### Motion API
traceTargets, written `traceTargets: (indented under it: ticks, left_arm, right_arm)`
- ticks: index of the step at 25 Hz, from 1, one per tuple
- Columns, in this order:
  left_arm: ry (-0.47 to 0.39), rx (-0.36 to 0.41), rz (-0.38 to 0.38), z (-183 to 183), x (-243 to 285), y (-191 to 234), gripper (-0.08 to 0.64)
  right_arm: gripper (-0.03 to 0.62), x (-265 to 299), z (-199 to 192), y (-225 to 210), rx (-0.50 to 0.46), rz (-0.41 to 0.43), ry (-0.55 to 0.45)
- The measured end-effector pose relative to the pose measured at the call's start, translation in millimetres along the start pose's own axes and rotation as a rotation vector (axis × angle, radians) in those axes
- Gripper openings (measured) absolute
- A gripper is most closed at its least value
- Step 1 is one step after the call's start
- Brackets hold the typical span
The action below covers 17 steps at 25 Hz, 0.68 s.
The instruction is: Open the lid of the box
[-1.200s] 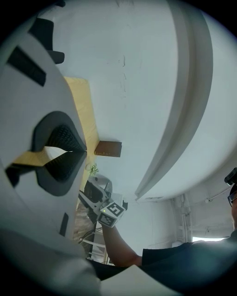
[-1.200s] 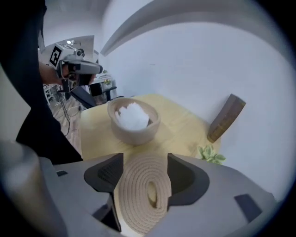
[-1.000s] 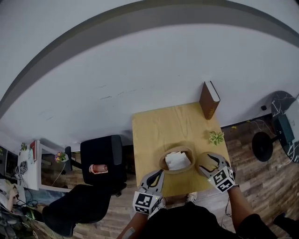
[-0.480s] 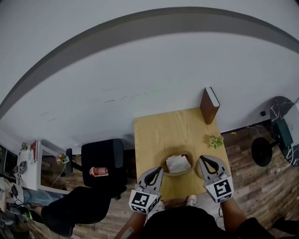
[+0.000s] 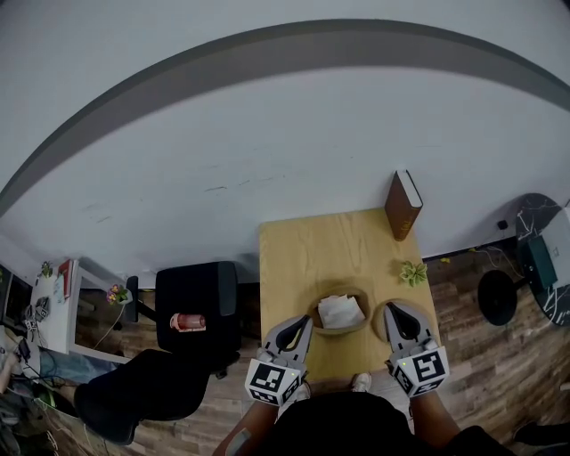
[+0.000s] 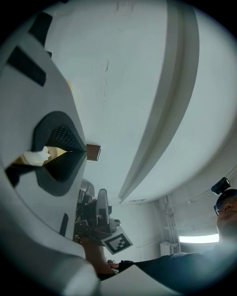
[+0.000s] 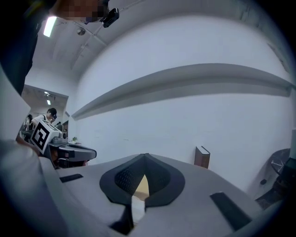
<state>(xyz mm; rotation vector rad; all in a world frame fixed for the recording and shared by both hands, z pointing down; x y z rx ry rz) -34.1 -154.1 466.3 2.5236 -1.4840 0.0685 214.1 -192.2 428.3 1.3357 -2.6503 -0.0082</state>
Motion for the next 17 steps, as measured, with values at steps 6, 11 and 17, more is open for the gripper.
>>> traceTargets:
  ticks: [6, 11, 17]
  left_arm:
    - [-0.018, -0.012, -0.002, 3.8, -0.4, -2.4, 0.017]
    - [-0.008, -0.014, -0.013, 0.9, -0.3, -5.0, 0.017]
    - [0.025, -0.02, 0.01, 0.1, -14.6, 2.3, 0.017]
  right_arm:
    - [0.018, 3.3, 11.4, 0.2, -0.024, 0.003, 0.009]
    - [0.018, 2.3, 12.0, -0.8, -0.046, -0.01, 0.012]
    - [0.018, 5.1, 8.4, 12.3, -0.035, 0.002, 0.027]
Point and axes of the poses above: the fingertips, and each gripper's own axes: x forward along the fingers, y to its left, z out of its top, the point moved 8 cm from there along -x, backward along the fingers, and after that the axes turned 5 degrees about -x, right-handed, at the moved point
